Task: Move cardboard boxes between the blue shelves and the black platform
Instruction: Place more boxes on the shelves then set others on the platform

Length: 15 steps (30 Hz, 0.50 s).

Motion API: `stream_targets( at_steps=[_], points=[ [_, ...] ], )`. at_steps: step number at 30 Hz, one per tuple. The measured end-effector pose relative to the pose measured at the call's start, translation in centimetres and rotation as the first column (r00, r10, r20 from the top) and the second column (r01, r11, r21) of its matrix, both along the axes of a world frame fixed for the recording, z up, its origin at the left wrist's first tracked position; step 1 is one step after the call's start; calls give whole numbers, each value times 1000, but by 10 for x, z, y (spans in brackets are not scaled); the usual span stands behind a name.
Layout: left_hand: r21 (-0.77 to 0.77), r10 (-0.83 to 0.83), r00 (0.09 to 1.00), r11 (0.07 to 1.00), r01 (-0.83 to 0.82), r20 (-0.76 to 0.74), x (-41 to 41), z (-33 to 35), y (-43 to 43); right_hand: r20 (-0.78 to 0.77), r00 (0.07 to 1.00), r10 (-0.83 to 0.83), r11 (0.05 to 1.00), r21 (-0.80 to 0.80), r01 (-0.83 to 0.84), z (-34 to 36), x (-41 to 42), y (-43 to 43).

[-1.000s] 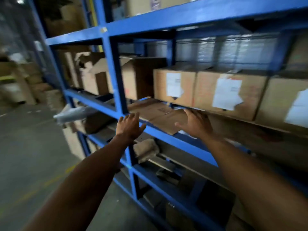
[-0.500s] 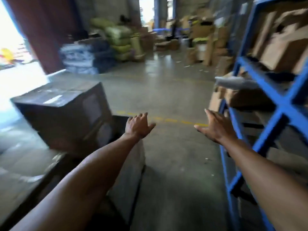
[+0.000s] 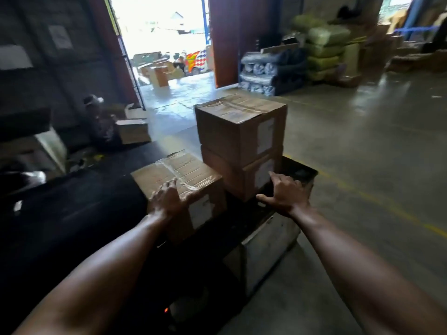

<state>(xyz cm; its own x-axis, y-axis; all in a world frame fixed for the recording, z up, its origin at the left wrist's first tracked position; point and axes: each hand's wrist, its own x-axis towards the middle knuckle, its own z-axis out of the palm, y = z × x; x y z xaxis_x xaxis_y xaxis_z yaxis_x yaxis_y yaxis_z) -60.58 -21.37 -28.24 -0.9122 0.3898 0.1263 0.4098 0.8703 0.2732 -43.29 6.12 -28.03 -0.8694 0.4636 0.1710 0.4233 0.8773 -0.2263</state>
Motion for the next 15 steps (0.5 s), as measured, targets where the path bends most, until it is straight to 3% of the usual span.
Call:
stream_targets(
  at_steps=[8,15],
  points=[
    [104,232,962,963,-248,140,-38,-68,-72,46,978,201,979,-23,-200,-44,-113,-39],
    [274,236,887,892,-360,397,-86,-115,-36,82,946,313,941,-158,-298,-86,-210,-38]
  ],
)
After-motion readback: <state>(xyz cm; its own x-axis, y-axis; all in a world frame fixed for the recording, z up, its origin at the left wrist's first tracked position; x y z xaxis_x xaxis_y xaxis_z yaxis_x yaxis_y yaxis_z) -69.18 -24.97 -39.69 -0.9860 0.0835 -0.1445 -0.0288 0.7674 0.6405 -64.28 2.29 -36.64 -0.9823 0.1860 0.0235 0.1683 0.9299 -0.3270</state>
